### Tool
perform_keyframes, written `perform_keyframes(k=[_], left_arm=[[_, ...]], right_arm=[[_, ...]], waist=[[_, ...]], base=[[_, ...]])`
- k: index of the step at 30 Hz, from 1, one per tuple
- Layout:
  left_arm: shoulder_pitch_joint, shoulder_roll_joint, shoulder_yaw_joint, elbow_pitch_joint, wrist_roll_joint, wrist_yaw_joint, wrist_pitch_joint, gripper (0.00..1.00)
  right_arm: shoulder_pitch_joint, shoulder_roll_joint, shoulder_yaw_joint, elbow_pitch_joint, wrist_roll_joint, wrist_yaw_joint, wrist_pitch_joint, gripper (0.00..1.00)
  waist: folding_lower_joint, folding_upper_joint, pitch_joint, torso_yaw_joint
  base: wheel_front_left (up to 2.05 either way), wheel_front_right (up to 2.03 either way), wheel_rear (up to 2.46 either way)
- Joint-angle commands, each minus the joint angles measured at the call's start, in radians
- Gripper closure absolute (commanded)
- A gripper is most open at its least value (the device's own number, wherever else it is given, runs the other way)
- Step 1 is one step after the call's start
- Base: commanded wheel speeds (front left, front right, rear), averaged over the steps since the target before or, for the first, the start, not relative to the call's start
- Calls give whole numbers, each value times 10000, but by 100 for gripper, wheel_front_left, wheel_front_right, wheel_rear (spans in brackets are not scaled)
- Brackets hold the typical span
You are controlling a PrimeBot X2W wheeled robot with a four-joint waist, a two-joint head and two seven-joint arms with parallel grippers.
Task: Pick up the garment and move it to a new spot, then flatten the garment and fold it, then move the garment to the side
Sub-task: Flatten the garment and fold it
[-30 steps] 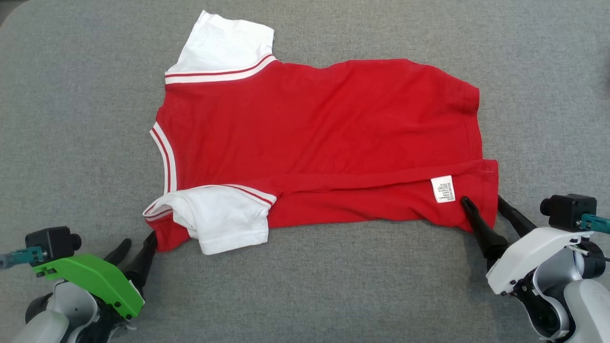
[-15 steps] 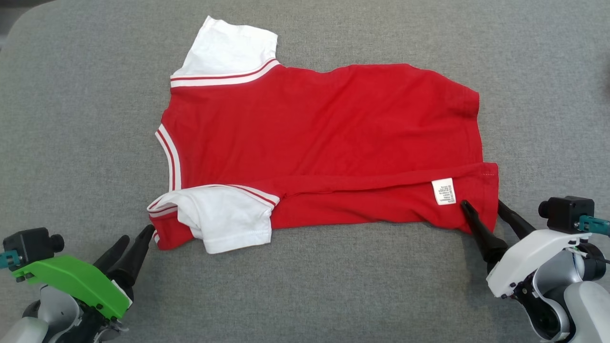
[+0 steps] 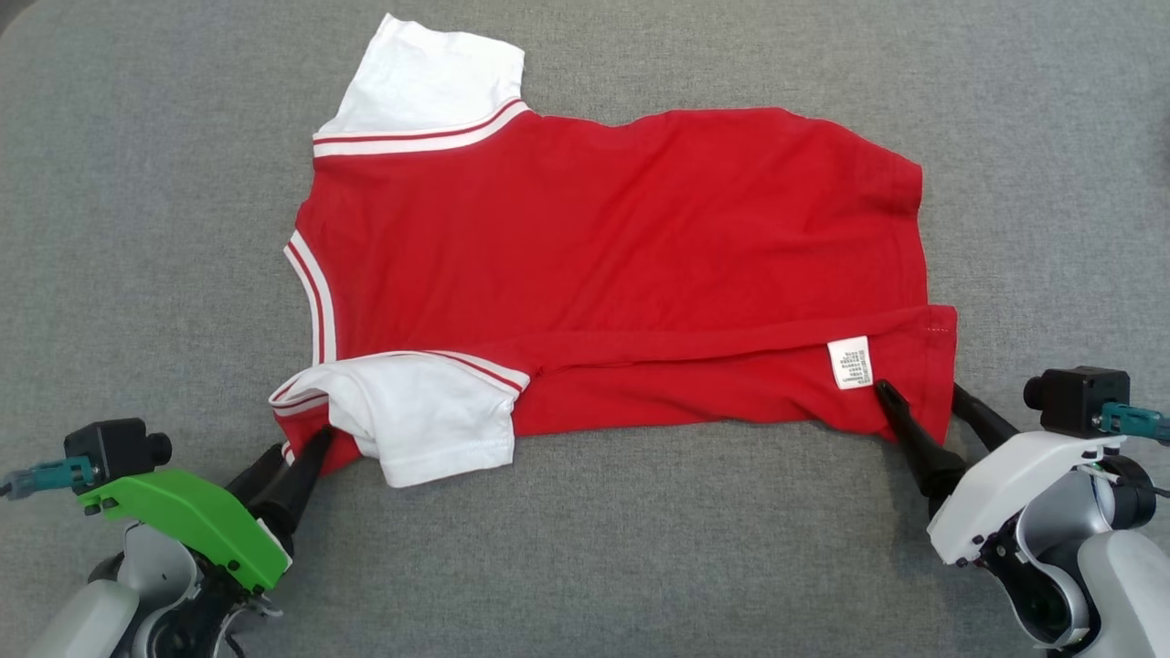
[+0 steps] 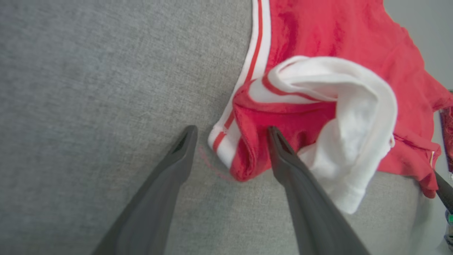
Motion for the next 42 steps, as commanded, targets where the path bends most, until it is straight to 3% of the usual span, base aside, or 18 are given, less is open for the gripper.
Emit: perform_keyframes(k=[1, 2, 3, 4, 5, 6, 7, 8, 9, 10, 17, 19, 24, 29, 36, 42], left_arm=[[-207, -169, -60, 189, -20, -146, 48, 0], [-281, -244, -74, 325, -57, -180, 62, 0], [-343, -296, -112, 427, -60, -243, 107, 15], [-403, -343, -148, 532, -66, -298, 143, 53], [-463, -379, -170, 645, -72, -353, 156, 80], [-522, -404, -195, 728, -91, -422, 213, 100], [-563, -414, -223, 798, -114, -508, 261, 100], [-605, -428, -237, 867, -142, -589, 305, 100], [-653, -427, -233, 916, -196, -682, 349, 100], [-693, -413, -215, 959, -247, -752, 405, 100], [-626, -47, -29, 1008, -837, -1281, 998, 100], [-433, 255, 41, 759, -1075, -1432, 1292, 100], [128, 808, 123, 5, -1340, -1467, 1644, 100], [943, 1162, 141, -1032, -1732, -1349, 1845, 100], [1982, 1475, 235, -2270, -1937, -1054, 1696, 100], [1667, 1181, 244, -2029, -1902, -757, 1572, 100]], right_arm=[[-35, 14, 122, 115, -48, 0, 190, 0], [-22, 35, 227, 208, 11, 0, 334, 0], [-26, 39, 357, 283, 67, 3, 467, 0], [-41, 30, 436, 379, 77, 3, 545, 0], [-86, 40, 485, 499, 91, 3, 643, 0], [-168, 71, 529, 628, 159, 2, 732, 0], [-239, 137, 563, 719, 243, 2, 788, 8], [-310, 183, 605, 780, 359, 3, 863, 53], [-394, 195, 689, 813, 476, 6, 936, 84], [-460, 208, 727, 826, 594, 16, 980, 100], [-1059, -296, 765, 608, 1970, 13, 1866, 100], [-1194, -811, 582, 309, 2907, 2, 2628, 100], [-877, -1636, -103, -143, 3782, 2, 3647, 100], [-77, -1943, -975, -679, 4445, 0, 4685, 100], [1317, -1701, -2215, -1665, 4457, 0, 5644, 100], [1227, -1161, -2159, -1803, 3524, 2, 5636, 100]], waist=[[0, 0, 86, -45], [0, 0, 108, -52], [0, 0, 128, -59], [0, 0, 141, -63], [0, 0, 153, -62], [0, 0, 159, -57], [0, 0, 151, -46], [0, 0, 142, -26], [0, 0, 131, -4], [0, 0, 120, 17], [0, 0, -34, 17], [0, 0, -158, -1], [0, 0, -332, -11], [0, 0, -475, 29], [0, 0, -454, 101], [0, 0, -345, 96]], base=[[0, 0, 0], [0, 0, 0], [0, 0, 0], [0, 0, 0], [0, 0, 0], [0, 0, 0], [0, 0, 0], [0, 0, 0], [0, 0, 0], [0, 0, 0], [0, 0, 0], [0, 0, 0], [0, 0, 0], [0, 0, 0], [0, 0, 0], [0, 0, 0]])
